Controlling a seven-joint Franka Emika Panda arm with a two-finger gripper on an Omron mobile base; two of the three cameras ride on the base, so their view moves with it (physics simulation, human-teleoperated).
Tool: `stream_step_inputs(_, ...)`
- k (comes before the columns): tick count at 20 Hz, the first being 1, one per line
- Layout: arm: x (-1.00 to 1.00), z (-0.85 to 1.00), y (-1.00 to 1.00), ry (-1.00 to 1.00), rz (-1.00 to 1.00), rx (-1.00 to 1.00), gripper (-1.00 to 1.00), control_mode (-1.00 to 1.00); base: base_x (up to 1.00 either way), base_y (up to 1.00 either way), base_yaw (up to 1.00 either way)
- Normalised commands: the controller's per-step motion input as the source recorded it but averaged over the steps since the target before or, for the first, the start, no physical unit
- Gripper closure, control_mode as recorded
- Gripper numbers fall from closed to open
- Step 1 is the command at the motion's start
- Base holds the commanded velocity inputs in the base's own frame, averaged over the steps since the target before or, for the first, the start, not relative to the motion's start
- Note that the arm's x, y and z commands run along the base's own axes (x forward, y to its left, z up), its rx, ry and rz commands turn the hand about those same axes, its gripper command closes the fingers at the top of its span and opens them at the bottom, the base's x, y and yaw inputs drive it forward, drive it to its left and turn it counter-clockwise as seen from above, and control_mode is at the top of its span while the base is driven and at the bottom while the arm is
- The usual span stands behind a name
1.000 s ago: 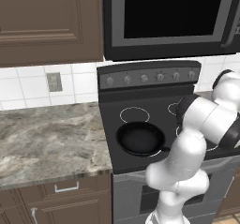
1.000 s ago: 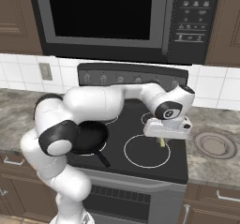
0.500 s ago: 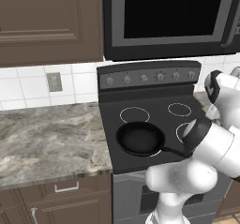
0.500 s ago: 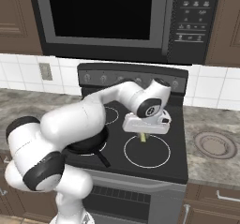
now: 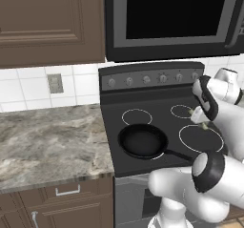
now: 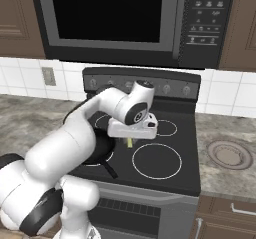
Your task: Pick up the butter stick and place it in the pan. Then turn on the burner for the pan.
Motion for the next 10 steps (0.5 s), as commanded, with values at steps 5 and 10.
stream_step_inputs(5, 0.00, 0.09, 0.70, 0.00, 0.00, -0.01, 1.00, -1.00, 0.00, 0.00, 0.00)
stream_step_inputs(10, 0.00, 0.09, 0.70, 0.00, 0.00, -0.03, 1.00, -1.00, 0.00, 0.00, 0.00)
